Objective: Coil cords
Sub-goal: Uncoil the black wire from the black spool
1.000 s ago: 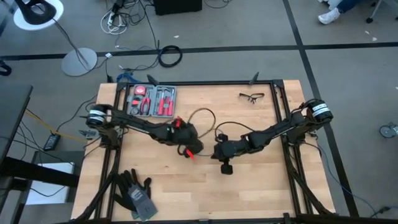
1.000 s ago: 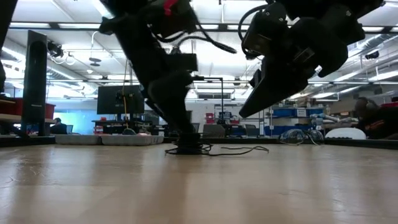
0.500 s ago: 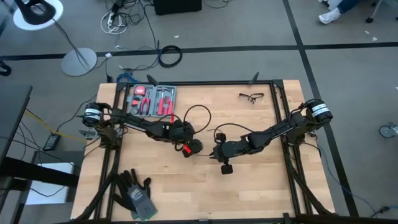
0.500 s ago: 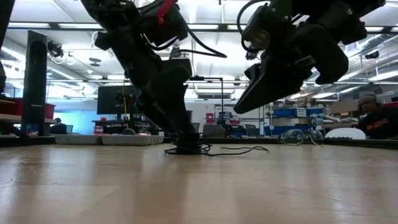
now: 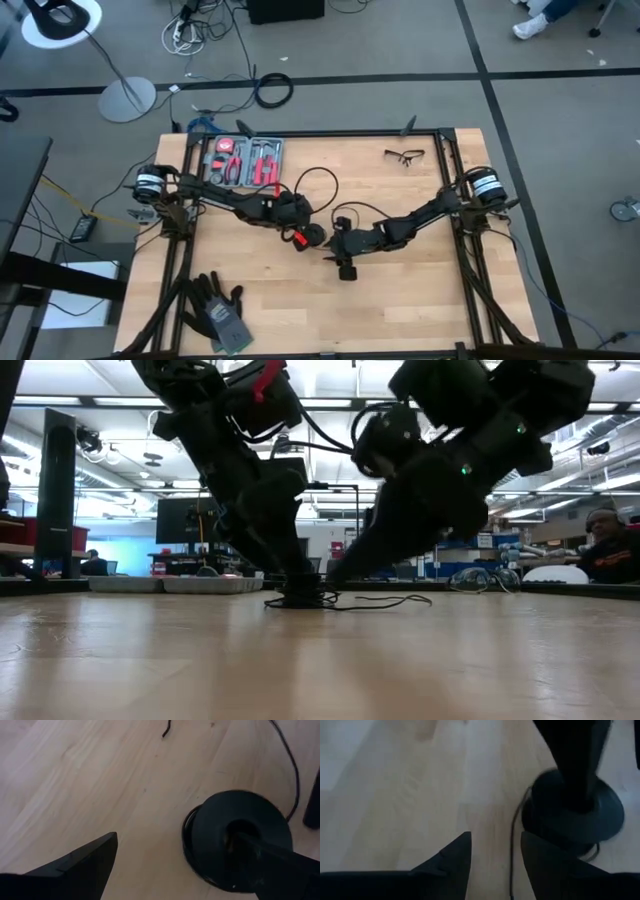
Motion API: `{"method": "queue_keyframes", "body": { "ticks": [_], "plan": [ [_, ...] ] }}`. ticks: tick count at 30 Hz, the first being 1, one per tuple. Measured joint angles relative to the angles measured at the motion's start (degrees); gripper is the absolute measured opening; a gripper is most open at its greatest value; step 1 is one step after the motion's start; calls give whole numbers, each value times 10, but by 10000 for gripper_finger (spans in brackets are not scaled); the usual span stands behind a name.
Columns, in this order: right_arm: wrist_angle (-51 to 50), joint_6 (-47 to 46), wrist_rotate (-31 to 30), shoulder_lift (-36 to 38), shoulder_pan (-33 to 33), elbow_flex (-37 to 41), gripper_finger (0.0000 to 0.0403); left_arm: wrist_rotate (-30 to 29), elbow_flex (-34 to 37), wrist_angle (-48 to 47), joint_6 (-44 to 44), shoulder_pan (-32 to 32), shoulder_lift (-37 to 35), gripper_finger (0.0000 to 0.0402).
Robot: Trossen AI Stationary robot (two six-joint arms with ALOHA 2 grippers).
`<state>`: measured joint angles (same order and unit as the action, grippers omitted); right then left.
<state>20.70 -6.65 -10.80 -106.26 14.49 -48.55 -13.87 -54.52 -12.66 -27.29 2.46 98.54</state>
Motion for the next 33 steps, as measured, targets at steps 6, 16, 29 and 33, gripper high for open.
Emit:
{"method": "queue_keyframes", "body": {
  "ticks": [6, 16, 29, 33],
  "plan": [
    [2, -10, 0, -39, -8, -16, 153, -7, -1, -7, -2, -1, 0, 400],
    [-124, -80, -5, -13, 5, -23, 11, -22, -1, -18, -6, -2, 0, 400],
    [-634, -289, 44, 173, 85, -20, 1, -50, -1, -51, -16, -2, 0, 400],
    [-779, -404, 48, 213, 114, -20, 1, -51, -1, -51, -17, -2, 0, 400]
  ]
}}
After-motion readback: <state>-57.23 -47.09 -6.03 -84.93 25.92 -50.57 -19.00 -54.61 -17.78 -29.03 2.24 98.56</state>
